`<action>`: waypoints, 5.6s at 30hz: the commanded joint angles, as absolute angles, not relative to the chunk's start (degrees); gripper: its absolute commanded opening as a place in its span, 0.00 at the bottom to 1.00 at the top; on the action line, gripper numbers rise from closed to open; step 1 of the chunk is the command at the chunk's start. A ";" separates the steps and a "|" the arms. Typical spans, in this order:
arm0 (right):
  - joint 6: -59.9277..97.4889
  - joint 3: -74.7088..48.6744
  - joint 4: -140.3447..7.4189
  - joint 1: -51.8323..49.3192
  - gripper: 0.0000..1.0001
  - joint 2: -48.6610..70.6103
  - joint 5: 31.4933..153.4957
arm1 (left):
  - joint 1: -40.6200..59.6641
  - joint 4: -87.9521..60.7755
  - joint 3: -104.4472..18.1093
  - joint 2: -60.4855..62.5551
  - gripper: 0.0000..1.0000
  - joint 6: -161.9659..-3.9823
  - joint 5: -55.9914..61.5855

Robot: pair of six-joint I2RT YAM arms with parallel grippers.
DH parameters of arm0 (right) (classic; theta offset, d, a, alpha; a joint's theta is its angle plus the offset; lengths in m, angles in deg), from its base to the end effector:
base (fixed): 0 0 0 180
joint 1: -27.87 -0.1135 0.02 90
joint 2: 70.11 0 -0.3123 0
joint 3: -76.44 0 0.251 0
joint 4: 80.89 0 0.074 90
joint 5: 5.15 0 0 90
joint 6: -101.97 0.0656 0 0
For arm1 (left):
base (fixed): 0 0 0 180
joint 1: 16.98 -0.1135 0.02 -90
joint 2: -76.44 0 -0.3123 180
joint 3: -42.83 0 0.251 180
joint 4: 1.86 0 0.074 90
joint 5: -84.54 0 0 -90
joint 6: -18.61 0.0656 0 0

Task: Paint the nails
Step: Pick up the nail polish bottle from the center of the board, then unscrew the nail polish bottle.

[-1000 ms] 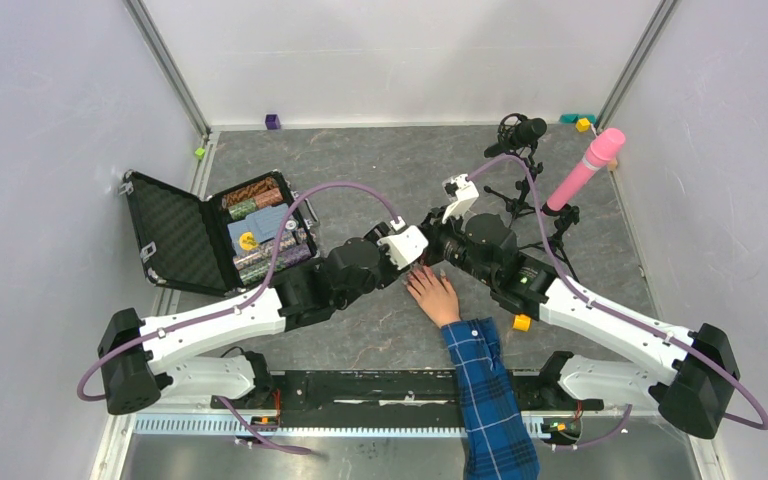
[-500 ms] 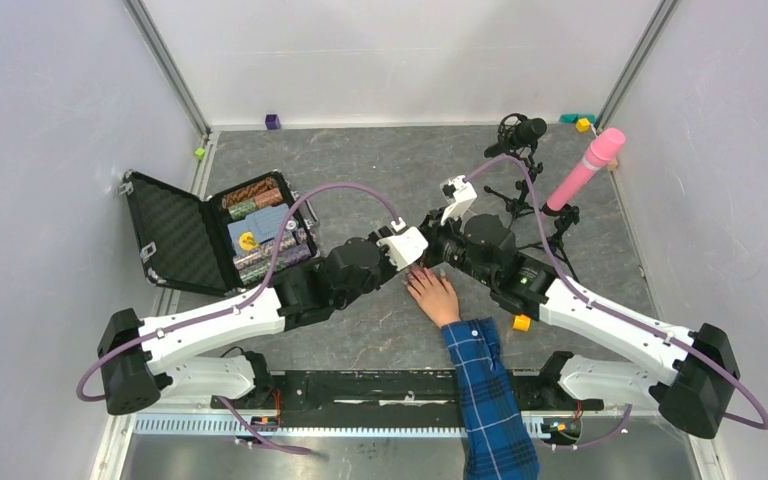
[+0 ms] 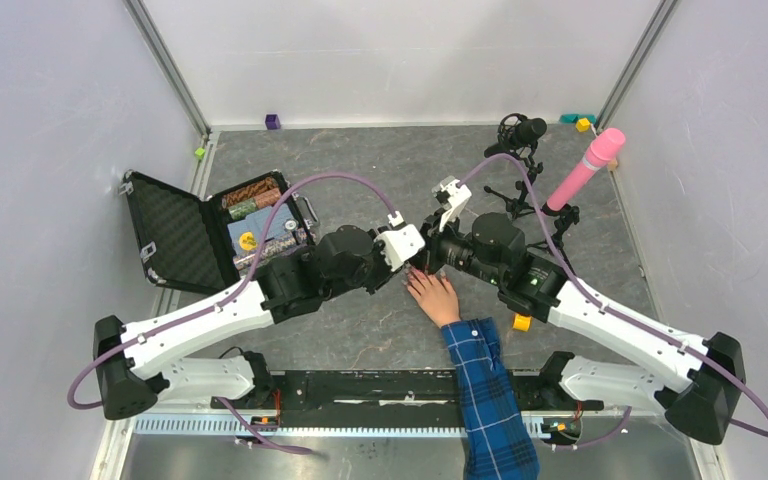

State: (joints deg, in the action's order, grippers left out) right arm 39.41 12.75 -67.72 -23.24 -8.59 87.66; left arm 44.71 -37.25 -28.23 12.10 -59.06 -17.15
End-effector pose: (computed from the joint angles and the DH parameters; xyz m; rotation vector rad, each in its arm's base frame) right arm 0.1600 0.2035 0.3709 -0.4232 1.8339 1.0177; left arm 0.1328 -0.2185 0.3580 1.1466 1.7299 -0.3202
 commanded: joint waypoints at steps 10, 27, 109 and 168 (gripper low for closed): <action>26.74 10.01 -69.60 -17.10 0.00 -10.27 104.60 | 46.21 -45.30 -38.70 14.36 0.02 -64.09 19.03; 22.71 13.40 -74.70 -15.73 0.00 -15.02 111.53 | 46.22 -45.97 -39.23 15.04 0.02 -64.70 24.09; 45.16 28.41 -100.53 -26.23 0.00 -21.51 78.77 | 39.73 -33.01 -33.32 15.70 0.62 -80.77 -1.60; 42.33 32.72 -115.86 -15.06 0.00 -18.92 126.54 | 34.83 -33.63 -35.78 14.52 0.02 -75.52 44.68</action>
